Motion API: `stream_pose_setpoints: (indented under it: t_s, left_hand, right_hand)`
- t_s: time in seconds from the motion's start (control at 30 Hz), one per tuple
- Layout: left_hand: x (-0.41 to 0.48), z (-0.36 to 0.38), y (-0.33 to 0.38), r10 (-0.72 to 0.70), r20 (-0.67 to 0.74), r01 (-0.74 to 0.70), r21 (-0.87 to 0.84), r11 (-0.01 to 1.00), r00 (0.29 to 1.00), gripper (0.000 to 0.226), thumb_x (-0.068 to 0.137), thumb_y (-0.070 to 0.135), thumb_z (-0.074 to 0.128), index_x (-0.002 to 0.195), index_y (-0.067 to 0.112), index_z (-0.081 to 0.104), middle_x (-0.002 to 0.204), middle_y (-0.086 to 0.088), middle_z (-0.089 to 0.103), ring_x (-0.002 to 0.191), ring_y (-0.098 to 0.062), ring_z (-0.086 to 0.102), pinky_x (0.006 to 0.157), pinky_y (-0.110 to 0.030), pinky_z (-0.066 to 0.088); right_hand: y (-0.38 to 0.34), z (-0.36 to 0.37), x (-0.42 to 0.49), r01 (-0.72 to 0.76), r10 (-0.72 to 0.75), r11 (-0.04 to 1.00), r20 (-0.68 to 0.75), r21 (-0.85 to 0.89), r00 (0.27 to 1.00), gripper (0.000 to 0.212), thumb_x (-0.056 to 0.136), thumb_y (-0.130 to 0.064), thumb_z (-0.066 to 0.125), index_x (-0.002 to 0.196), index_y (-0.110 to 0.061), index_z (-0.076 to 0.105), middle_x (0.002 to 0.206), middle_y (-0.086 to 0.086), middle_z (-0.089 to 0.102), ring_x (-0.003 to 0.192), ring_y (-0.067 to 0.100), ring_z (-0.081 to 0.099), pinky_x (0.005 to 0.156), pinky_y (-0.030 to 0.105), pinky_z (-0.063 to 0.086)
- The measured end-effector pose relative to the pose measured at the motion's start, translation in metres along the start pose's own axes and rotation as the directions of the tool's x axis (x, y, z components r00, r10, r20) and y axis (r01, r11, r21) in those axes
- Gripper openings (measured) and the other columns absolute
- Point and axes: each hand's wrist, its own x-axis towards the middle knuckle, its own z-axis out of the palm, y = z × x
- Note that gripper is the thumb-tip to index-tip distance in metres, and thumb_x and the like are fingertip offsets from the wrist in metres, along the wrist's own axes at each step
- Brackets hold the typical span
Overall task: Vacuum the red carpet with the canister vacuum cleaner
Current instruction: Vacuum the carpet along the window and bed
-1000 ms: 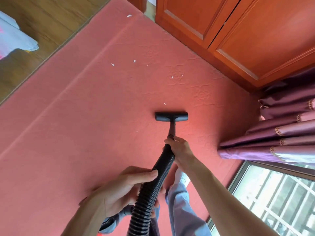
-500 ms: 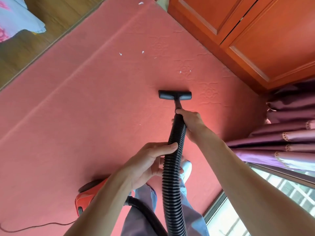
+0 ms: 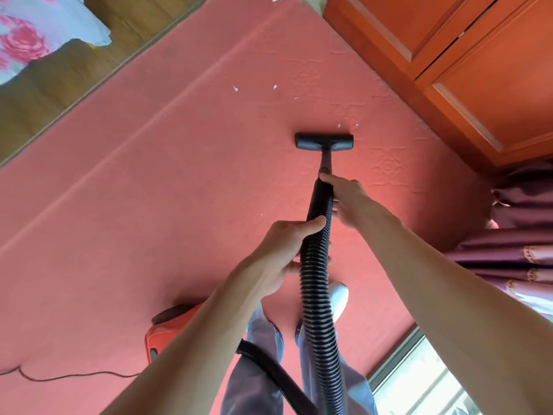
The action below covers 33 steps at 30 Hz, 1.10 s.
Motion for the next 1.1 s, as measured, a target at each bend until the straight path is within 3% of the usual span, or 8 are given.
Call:
stream_pose_setpoints:
  t_s: [0.07, 0.2, 0.47, 0.63, 0.8, 0.87, 0.97, 1.1]
  left_hand:
    - [-0.004, -0.007, 0.008, -0.011, 0.025, 0.010, 0.034, 0.999, 1.000, 0.031, 0.087, 0.033, 0.074, 0.097, 0.003, 0.073, 0.092, -0.019, 0.075, 0.068, -0.029, 0.067, 0.076, -0.048, 0.060]
    - [-0.021, -0.030, 0.023, -0.038, 0.113, 0.023, 0.133, 0.991, 0.993, 0.036, 0.084, 0.032, 0.076, 0.103, 0.002, 0.074, 0.095, -0.021, 0.076, 0.062, -0.028, 0.064, 0.055, -0.034, 0.056]
    - [-0.009, -0.036, 0.052, 0.049, 0.072, -0.060, 0.165, 0.984, 0.996, 0.036, 0.087, 0.035, 0.073, 0.106, 0.004, 0.073, 0.094, -0.019, 0.077, 0.067, -0.028, 0.069, 0.064, -0.041, 0.059]
    - [0.032, -0.009, 0.068, 0.079, -0.040, -0.072, 0.170, 0.983, 0.996, 0.031, 0.089, 0.038, 0.072, 0.098, 0.008, 0.076, 0.093, -0.016, 0.078, 0.074, -0.027, 0.071, 0.091, -0.057, 0.056]
    - [0.075, 0.028, 0.089, 0.153, -0.081, -0.141, 0.143, 0.980, 0.985, 0.028, 0.092, 0.033, 0.070, 0.107, 0.009, 0.074, 0.095, -0.022, 0.075, 0.062, -0.026, 0.068, 0.063, -0.036, 0.060]
    - [0.084, 0.035, 0.097, 0.184, -0.057, -0.174, 0.155, 0.973, 0.981, 0.018, 0.094, 0.031, 0.068, 0.106, 0.020, 0.075, 0.089, -0.021, 0.073, 0.061, -0.026, 0.065, 0.063, -0.039, 0.059]
    - [0.078, 0.034, 0.103, 0.184, 0.008, -0.182, 0.213, 0.960, 0.983, 0.008, 0.092, 0.033, 0.069, 0.092, 0.032, 0.077, 0.099, -0.026, 0.073, 0.064, -0.025, 0.065, 0.063, -0.037, 0.057]
    - [0.051, 0.022, 0.108, 0.143, 0.130, -0.179, 0.343, 0.922, 0.981, 0.023, 0.090, 0.037, 0.068, 0.112, 0.034, 0.076, 0.096, -0.010, 0.078, 0.066, -0.013, 0.069, 0.065, -0.031, 0.056]
  right_hand:
    - [-0.005, 0.001, -0.009, 0.045, -0.044, 0.999, -0.059, 0.022, 0.997, 0.016, 0.087, -0.017, 0.069, 0.084, -0.005, 0.060, 0.075, 0.010, 0.060, 0.063, 0.021, 0.056, 0.060, 0.029, 0.044]
    - [0.004, -0.003, -0.032, 0.102, -0.091, 0.989, -0.106, 0.109, 0.990, 0.024, 0.088, -0.014, 0.064, 0.066, -0.008, 0.055, 0.061, 0.004, 0.047, 0.058, 0.019, 0.042, 0.054, 0.027, 0.034]
    - [-0.020, 0.019, -0.023, 0.059, -0.043, 0.985, -0.099, 0.162, 0.994, 0.018, 0.088, -0.015, 0.066, 0.072, -0.007, 0.059, 0.065, 0.007, 0.051, 0.057, 0.018, 0.049, 0.050, 0.028, 0.040]
    - [-0.055, 0.019, 0.017, 0.069, -0.056, 0.990, -0.103, 0.125, 0.993, 0.018, 0.088, -0.011, 0.065, 0.072, -0.010, 0.059, 0.068, 0.007, 0.055, 0.058, 0.018, 0.053, 0.051, 0.027, 0.041]
    - [-0.090, 0.002, 0.058, 0.117, -0.109, 0.992, -0.135, 0.057, 0.985, 0.021, 0.092, -0.016, 0.062, 0.071, -0.011, 0.058, 0.074, 0.006, 0.057, 0.073, 0.022, 0.056, 0.068, 0.035, 0.046]
    - [-0.101, -0.005, 0.072, 0.130, -0.123, 0.991, -0.160, 0.038, 0.980, 0.023, 0.093, -0.015, 0.059, 0.071, -0.011, 0.056, 0.077, 0.008, 0.057, 0.071, 0.022, 0.055, 0.067, 0.033, 0.045]
    - [-0.107, -0.013, 0.072, 0.135, -0.137, 0.991, -0.203, -0.021, 0.970, 0.025, 0.094, -0.017, 0.054, 0.070, -0.011, 0.052, 0.074, 0.006, 0.054, 0.062, 0.018, 0.049, 0.056, 0.026, 0.038]
    - [-0.094, -0.028, 0.053, 0.111, -0.121, 0.992, -0.226, -0.054, 0.967, 0.029, 0.095, -0.022, 0.053, 0.068, -0.011, 0.052, 0.069, 0.004, 0.050, 0.063, 0.020, 0.047, 0.055, 0.027, 0.034]
